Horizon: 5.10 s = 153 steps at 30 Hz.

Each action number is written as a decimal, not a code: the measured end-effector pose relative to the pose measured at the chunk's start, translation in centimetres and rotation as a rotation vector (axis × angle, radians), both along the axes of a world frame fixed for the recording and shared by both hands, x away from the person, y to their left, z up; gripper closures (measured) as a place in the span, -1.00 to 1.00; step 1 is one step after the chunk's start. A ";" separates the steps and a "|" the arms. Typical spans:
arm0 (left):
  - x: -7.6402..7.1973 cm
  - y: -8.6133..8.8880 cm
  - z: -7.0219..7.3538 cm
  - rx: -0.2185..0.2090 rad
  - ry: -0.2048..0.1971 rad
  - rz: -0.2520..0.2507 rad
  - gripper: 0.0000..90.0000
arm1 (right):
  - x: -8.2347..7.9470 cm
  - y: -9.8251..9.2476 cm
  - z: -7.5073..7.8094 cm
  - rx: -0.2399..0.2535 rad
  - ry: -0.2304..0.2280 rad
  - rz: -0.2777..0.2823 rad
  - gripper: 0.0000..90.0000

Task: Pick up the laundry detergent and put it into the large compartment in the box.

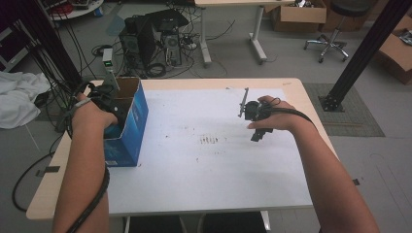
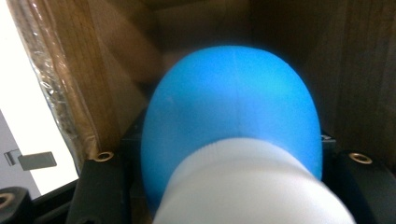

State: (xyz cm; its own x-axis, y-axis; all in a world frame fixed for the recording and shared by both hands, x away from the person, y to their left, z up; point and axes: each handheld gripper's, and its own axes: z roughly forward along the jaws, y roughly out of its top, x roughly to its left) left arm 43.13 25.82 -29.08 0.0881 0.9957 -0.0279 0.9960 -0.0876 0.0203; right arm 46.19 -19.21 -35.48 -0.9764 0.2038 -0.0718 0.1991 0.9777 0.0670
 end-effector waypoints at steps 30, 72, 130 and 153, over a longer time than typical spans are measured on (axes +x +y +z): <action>-0.1 -0.8 0.5 -0.003 -0.009 0.010 -0.25 | -0.1 -0.4 0.5 0.005 -0.005 -0.002 -0.65; -2.0 -1.3 5.5 0.024 -0.040 -0.019 -0.57 | -0.5 -0.4 0.8 0.018 -0.007 0.003 -0.65; -5.4 -9.3 10.9 -0.015 -0.122 -0.583 -1.00 | -1.3 -1.1 1.7 0.020 -0.013 -0.003 -0.65; -8.5 -15.4 9.0 -0.018 -0.099 -1.166 -1.00 | -2.5 -1.1 2.2 -0.005 -0.029 0.021 -0.65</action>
